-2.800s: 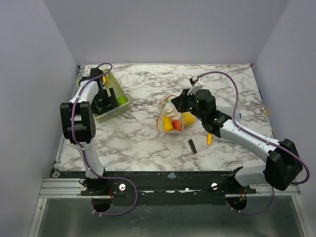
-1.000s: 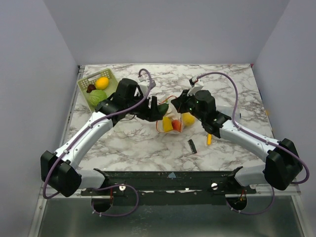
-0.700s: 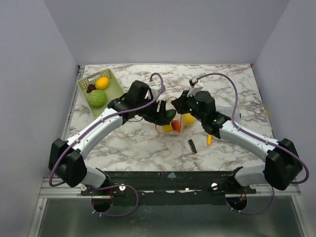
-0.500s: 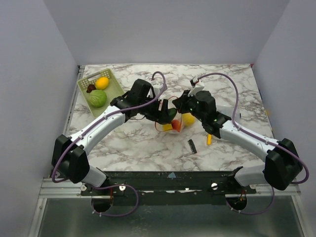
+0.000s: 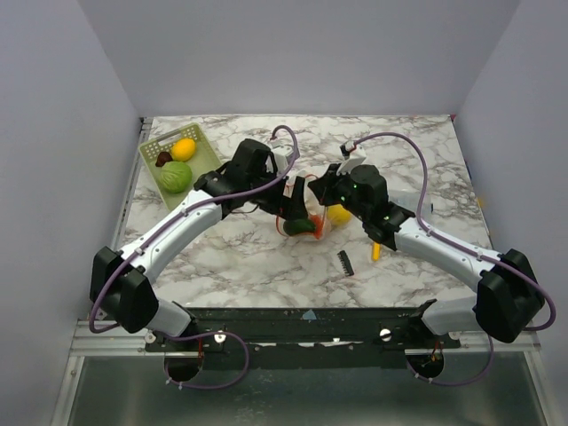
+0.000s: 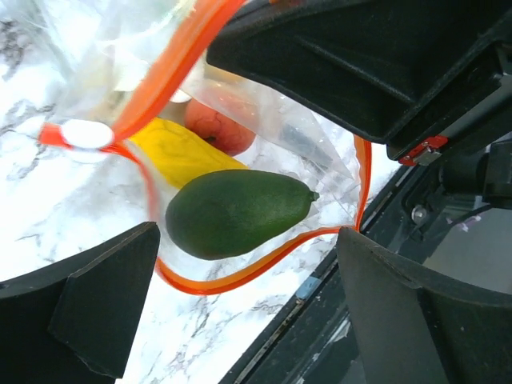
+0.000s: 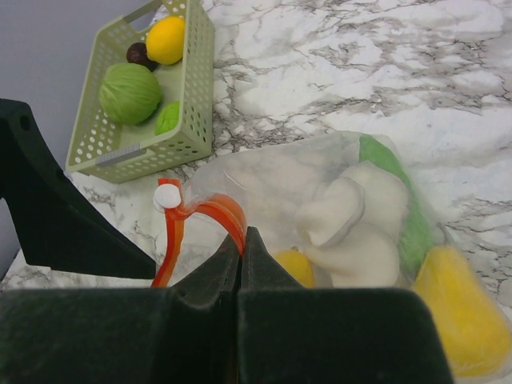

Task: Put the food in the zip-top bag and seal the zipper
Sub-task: Place the fake fruit in the zipper food storage bag, then pick up the fake fruit from the bin.

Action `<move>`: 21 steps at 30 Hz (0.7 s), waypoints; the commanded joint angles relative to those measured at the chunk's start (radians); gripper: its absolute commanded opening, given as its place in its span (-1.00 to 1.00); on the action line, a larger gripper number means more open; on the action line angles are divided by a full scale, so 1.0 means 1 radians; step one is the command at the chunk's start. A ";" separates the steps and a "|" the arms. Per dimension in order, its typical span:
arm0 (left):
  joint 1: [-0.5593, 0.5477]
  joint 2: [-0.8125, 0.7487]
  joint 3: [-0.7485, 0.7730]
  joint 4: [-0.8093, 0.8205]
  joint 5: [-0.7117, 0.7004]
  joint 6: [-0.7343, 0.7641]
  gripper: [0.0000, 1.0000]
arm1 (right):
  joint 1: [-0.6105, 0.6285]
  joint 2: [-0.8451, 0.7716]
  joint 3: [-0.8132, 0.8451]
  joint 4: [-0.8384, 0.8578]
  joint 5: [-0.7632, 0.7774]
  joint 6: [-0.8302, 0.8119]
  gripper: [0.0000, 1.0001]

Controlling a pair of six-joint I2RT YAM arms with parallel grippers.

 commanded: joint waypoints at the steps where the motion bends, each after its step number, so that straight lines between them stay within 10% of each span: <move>1: 0.027 -0.060 0.011 -0.009 -0.098 0.040 0.82 | 0.005 -0.016 -0.012 0.032 0.026 -0.007 -0.99; 21: 0.518 -0.014 -0.038 0.005 -0.299 -0.300 0.74 | 0.005 -0.012 -0.016 0.038 0.004 -0.005 -0.99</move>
